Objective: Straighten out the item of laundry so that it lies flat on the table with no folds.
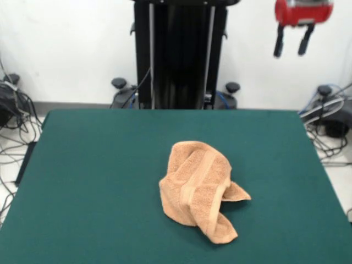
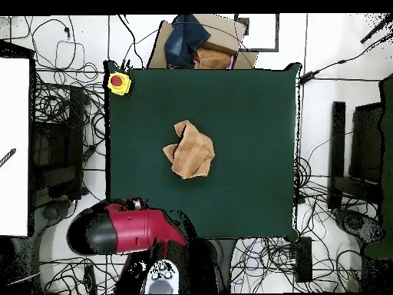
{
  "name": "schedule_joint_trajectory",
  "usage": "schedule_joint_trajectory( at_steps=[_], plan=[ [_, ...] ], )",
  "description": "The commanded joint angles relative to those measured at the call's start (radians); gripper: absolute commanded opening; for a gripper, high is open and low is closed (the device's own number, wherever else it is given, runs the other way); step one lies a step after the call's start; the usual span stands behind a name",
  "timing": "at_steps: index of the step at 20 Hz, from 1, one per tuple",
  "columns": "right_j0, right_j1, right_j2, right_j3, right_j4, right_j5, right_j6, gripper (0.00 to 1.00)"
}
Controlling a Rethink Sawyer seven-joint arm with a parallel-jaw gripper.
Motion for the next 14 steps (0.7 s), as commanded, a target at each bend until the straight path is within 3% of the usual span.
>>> schedule_joint_trajectory(
  at_steps=[1,8,14],
  plan=[
    [0.001,0.207,0.050,-0.029,0.038,-0.119,0.222,1.00],
    [0.052,0.307,0.010,-0.113,0.055,-0.188,0.228,1.00],
    [0.007,0.351,0.019,-0.136,-0.017,-0.245,0.158,1.00]
  ],
)
